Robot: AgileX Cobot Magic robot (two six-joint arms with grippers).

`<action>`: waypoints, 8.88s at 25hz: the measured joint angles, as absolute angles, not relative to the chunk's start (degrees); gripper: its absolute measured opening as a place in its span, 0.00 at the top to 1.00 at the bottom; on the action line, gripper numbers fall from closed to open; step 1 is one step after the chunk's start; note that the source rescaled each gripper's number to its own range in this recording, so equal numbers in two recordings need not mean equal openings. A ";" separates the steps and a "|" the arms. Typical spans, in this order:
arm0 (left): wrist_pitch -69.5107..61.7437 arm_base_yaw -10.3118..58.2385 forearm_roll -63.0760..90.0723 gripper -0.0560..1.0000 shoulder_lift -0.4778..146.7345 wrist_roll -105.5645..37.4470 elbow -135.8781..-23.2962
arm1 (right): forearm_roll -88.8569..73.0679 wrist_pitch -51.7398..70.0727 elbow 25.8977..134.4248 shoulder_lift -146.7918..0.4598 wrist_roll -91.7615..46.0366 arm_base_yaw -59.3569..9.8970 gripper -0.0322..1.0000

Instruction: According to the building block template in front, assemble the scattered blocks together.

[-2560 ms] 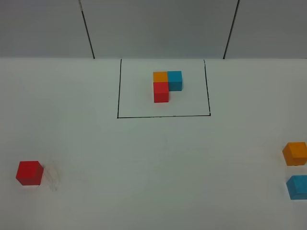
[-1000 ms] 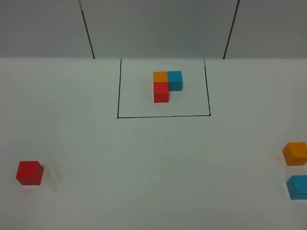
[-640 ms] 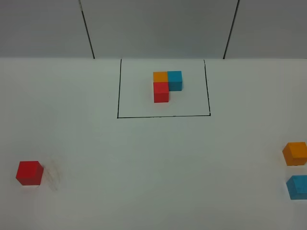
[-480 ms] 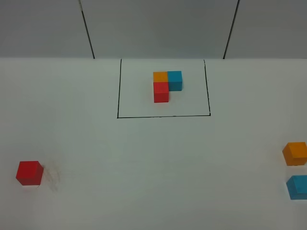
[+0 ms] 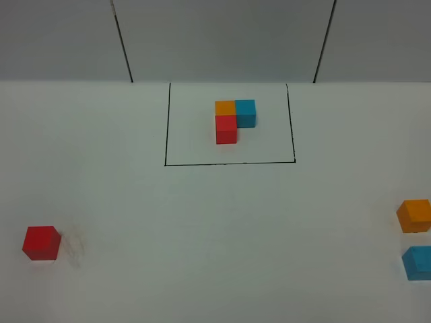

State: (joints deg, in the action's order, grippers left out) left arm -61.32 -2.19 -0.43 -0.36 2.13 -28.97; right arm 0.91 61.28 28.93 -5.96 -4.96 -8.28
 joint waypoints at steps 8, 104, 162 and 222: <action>-61.32 -2.19 -0.43 0.94 -0.36 2.13 -28.97 | 0.91 61.28 28.93 -5.96 -4.96 -8.28 0.97; -53.44 -2.19 0.66 0.00 64.57 7.79 -45.22 | 0.91 61.28 28.93 -5.96 -4.96 -8.28 0.97; -20.94 2.92 -2.03 0.40 100.43 6.00 -42.60 | 0.91 61.28 28.93 -5.96 -4.96 -8.28 0.97; -41.00 30.94 9.56 0.40 88.54 -51.18 -56.14 | 0.91 61.28 28.93 -5.96 -4.96 -8.28 0.97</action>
State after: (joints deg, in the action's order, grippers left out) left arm -41.00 30.94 9.56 88.54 -51.18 -56.14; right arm 0.91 61.28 28.93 -5.96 -4.96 -8.28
